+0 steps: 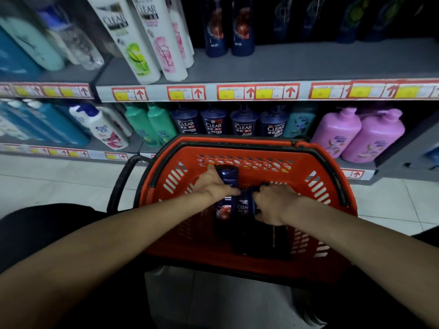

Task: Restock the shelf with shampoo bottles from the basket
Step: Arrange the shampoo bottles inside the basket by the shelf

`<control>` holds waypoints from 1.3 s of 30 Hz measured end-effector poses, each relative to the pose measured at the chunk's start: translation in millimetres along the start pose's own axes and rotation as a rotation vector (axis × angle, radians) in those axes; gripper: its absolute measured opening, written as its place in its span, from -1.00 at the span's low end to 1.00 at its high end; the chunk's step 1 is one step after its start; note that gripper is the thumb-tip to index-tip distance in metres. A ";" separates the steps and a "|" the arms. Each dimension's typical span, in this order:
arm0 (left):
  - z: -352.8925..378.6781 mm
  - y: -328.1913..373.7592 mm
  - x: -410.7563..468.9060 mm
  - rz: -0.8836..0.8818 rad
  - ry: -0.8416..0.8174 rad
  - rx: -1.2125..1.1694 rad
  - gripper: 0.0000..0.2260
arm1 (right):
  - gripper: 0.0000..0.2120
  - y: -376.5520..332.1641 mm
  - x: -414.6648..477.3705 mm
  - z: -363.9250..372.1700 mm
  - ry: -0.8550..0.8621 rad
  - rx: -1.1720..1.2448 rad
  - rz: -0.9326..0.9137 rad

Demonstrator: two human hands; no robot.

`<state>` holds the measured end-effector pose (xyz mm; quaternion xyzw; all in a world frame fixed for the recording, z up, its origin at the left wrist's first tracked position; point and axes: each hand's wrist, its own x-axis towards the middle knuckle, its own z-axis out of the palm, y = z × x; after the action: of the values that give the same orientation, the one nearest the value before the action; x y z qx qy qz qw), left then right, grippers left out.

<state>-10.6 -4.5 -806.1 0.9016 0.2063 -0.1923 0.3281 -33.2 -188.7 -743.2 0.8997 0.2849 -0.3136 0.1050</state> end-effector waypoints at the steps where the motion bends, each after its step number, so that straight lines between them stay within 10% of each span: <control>1: -13.6 6.6 -6.3 0.031 0.009 -0.036 0.05 | -0.56 -1.6 -1.7 -5.7 0.008 0.010 0.008; 5: -58.6 28.8 -28.8 0.097 0.059 -0.154 -0.05 | -0.62 -7.3 -8.5 -26.6 0.064 0.230 -0.009; 9: -81.8 40.4 -52.6 0.101 0.081 -0.399 -0.25 | -0.21 -16.5 -12.0 -38.7 0.256 0.625 -0.063; 16: -68.6 63.3 -54.0 -0.078 0.010 -0.957 -0.59 | -0.58 -13.9 -2.1 -37.2 0.509 0.831 0.027; 28: -51.4 81.0 -46.7 -0.127 0.009 -0.997 -0.65 | -0.35 -8.5 15.7 -20.6 0.591 0.806 0.158; 39: -69.7 78.1 -53.6 -0.031 -0.264 -0.846 -0.39 | -0.56 2.8 9.5 -33.7 0.346 1.742 0.207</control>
<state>-2.0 -25.5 -690.7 0.6525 0.2366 -0.2096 0.6887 -8.4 -174.3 -722.8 0.7163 -0.1251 -0.2673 -0.6323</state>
